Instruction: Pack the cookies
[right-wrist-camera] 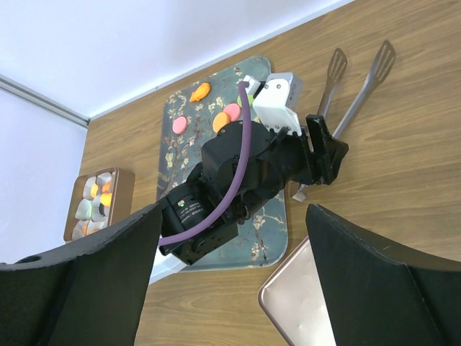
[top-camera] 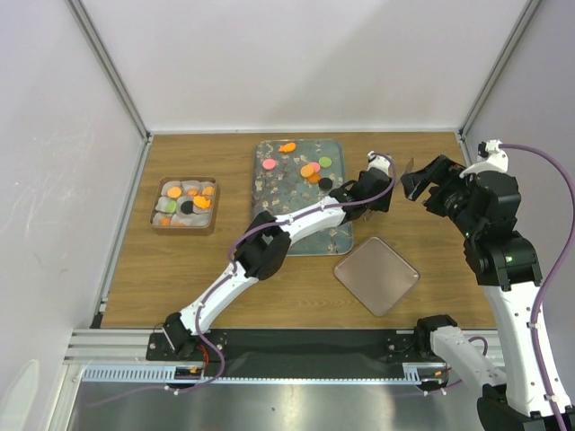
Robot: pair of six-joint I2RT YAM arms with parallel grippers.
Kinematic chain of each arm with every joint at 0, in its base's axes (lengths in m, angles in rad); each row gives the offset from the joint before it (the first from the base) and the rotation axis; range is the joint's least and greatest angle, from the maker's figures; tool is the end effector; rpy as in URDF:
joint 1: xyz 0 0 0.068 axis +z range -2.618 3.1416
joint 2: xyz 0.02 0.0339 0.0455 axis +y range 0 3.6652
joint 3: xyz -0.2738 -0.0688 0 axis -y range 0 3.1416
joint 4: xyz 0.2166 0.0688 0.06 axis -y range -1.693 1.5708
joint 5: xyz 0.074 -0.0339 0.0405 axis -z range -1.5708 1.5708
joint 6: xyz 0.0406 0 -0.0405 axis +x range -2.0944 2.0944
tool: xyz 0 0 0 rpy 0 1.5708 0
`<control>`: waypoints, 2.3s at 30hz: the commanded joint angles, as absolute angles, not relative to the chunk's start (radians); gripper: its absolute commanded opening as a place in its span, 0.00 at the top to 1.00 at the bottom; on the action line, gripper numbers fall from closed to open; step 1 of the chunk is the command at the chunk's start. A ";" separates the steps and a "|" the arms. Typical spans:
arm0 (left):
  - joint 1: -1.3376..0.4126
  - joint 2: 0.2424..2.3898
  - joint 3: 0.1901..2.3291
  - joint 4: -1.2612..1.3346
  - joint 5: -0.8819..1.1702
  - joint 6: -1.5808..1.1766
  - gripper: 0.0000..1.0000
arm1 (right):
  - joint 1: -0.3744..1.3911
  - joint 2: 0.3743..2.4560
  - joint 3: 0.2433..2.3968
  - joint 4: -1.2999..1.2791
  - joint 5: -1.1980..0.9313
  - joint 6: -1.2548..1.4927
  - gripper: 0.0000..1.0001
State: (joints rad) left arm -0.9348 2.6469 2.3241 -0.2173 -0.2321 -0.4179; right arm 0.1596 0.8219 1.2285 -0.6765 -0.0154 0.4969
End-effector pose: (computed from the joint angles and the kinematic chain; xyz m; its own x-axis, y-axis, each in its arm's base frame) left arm 0.3537 -0.4633 0.1733 -0.5493 0.0791 -0.8319 0.4845 0.8412 -0.2400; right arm 0.1176 0.0196 0.4243 -0.3141 0.4322 -0.8453 -0.0271 0.8859 0.4631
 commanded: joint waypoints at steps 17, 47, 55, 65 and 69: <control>-0.940 2.663 2.391 -0.135 -0.212 -0.433 0.27 | 0.158 0.787 1.224 -0.680 -0.025 0.495 0.12; -0.907 2.007 1.829 -0.222 -0.204 -0.488 0.37 | 0.149 0.844 1.204 -1.018 0.167 0.587 0.10; -0.908 1.649 1.401 -0.172 -0.135 -0.577 0.38 | 0.129 0.877 0.948 -1.054 0.068 0.802 0.18; -0.927 1.241 1.020 -0.149 -0.080 -0.574 0.37 | 0.101 1.005 0.690 -0.898 0.028 0.943 0.32; -0.927 1.114 0.937 -0.170 -0.055 -0.572 0.37 | 0.095 1.048 0.649 -0.879 0.060 0.980 0.34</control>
State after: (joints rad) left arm -0.9211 1.1870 0.9840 -0.1814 -0.0910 -0.5682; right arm 0.1020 1.0351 0.6640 -0.9203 0.0322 0.9188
